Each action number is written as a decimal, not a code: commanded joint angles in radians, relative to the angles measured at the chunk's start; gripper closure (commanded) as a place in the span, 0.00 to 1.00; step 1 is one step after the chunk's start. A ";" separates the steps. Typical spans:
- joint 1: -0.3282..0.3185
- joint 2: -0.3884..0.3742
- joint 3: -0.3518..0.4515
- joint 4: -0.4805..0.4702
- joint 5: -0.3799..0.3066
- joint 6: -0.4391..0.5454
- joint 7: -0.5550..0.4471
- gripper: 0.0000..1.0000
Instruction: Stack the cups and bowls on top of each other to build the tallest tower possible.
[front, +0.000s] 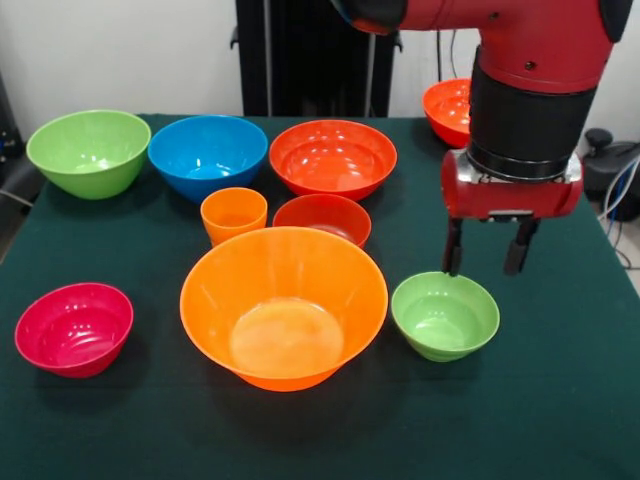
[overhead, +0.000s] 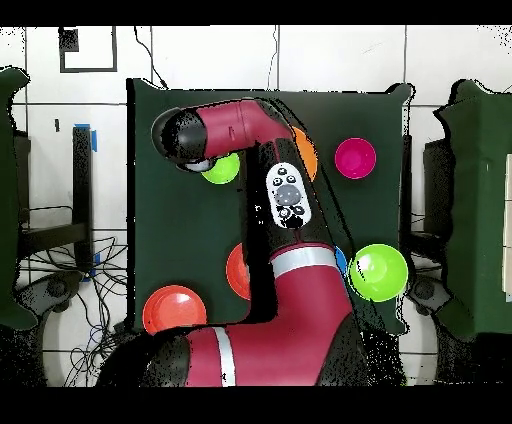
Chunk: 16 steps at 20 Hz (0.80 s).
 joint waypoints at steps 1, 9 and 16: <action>-0.047 0.064 0.102 -0.061 -0.039 0.104 -0.310 0.00; -0.064 0.187 0.125 -0.116 -0.100 -0.008 -0.320 0.00; -0.072 0.233 0.142 -0.143 -0.131 -0.029 -0.318 0.00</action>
